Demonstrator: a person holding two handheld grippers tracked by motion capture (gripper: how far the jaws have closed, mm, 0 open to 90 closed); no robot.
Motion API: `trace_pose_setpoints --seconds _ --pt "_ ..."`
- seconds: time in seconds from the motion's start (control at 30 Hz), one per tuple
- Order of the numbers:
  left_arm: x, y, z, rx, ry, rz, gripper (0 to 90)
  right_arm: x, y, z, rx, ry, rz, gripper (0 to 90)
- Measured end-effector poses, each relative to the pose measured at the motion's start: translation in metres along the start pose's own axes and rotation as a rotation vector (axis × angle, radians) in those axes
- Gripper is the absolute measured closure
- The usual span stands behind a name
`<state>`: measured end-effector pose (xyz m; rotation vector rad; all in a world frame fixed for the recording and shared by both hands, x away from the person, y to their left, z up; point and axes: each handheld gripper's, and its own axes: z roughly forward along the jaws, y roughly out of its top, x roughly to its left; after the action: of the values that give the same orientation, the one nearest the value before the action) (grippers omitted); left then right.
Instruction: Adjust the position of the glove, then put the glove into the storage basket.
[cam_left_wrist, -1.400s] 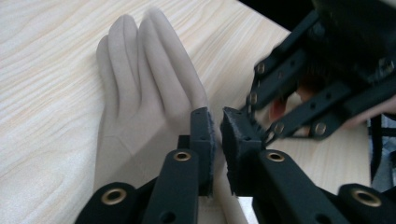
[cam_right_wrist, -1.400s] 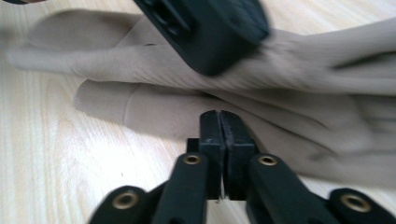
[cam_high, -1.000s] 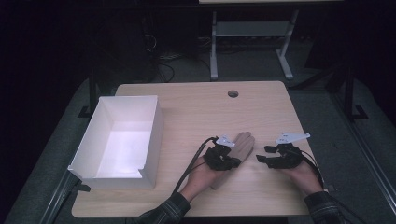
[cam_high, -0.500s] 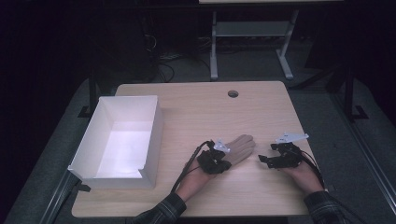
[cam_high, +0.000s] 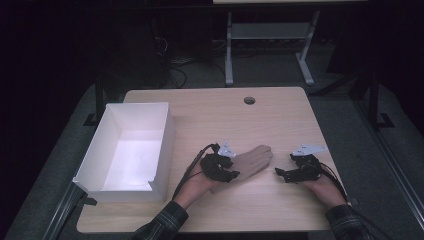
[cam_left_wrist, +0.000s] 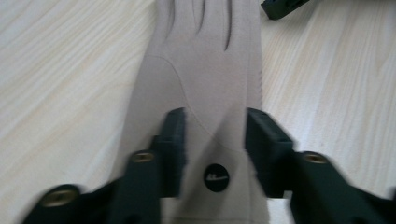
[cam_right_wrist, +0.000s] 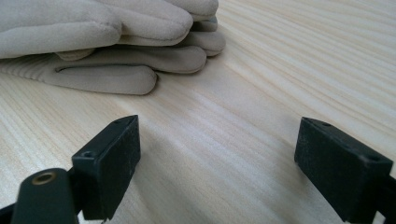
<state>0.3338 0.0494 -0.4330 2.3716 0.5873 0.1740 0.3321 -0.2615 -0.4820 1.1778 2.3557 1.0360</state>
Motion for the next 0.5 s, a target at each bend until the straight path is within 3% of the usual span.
trace_pose_setpoints --seconds 0.13,0.23,0.5 --pt "0.006 0.005 0.008 -0.003 -0.005 0.001 30.8 0.0 0.0 0.0 0.001 0.001 0.001 13.9" --pt "0.011 0.009 0.015 0.01 -0.025 0.004 23.1 0.0 0.0 0.0 0.001 0.0 0.001 13.9" --pt "0.014 0.012 0.034 0.02 -0.036 0.02 14.4 0.0 0.0 0.0 0.002 -0.001 0.002 13.9"
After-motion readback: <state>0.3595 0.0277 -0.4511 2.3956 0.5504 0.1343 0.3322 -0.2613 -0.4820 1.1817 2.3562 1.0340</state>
